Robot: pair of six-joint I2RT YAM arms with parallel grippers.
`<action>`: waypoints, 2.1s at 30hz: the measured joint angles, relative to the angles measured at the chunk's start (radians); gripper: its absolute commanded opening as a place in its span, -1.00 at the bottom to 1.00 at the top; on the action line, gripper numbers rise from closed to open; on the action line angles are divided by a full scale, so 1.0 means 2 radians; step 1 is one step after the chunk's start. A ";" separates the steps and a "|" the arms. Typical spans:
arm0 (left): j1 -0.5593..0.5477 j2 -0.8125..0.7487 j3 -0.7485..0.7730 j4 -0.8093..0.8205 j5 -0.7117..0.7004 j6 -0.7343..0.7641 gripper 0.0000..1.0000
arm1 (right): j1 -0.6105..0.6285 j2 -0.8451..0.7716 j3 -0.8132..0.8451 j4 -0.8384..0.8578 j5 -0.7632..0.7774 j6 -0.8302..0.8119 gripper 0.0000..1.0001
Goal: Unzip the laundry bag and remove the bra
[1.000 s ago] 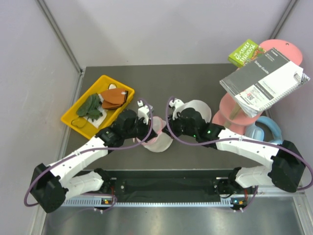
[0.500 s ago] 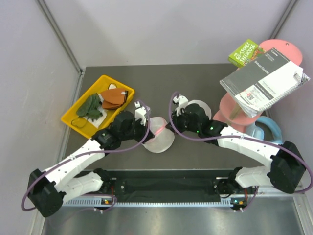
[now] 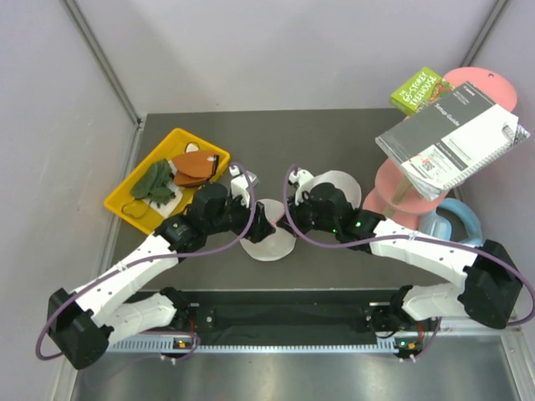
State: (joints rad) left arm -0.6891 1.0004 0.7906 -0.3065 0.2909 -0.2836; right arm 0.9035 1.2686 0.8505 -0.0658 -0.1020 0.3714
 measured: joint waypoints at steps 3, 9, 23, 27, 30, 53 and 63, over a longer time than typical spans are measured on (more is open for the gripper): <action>0.000 0.013 0.000 0.007 0.002 -0.001 0.42 | 0.011 0.000 0.000 0.000 0.001 0.000 -1.00; 0.000 0.019 -0.005 0.012 0.002 -0.002 0.08 | 0.019 0.000 0.000 0.003 0.001 0.000 -1.00; 0.000 0.023 -0.020 0.019 0.000 -0.001 -1.00 | 0.019 0.000 0.000 0.006 0.002 0.000 -1.00; 0.000 0.023 -0.020 0.021 0.000 0.000 -1.00 | 0.019 0.000 0.000 0.006 0.003 0.000 -1.00; 0.000 0.023 -0.021 0.021 0.000 0.000 -1.00 | 0.019 0.000 0.000 0.006 0.003 0.000 -1.00; 0.000 -0.011 -0.037 0.015 -0.001 0.001 -1.00 | -0.049 0.000 0.000 -0.001 0.002 -0.004 -1.00; 0.000 -0.013 -0.036 -0.002 -0.011 -0.001 0.32 | -0.052 0.002 0.000 -0.001 -0.012 -0.010 -1.00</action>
State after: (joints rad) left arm -0.6888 0.9741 0.7193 -0.3111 0.2687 -0.2863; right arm 0.7986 1.2720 0.8505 -0.0681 -0.1268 0.3523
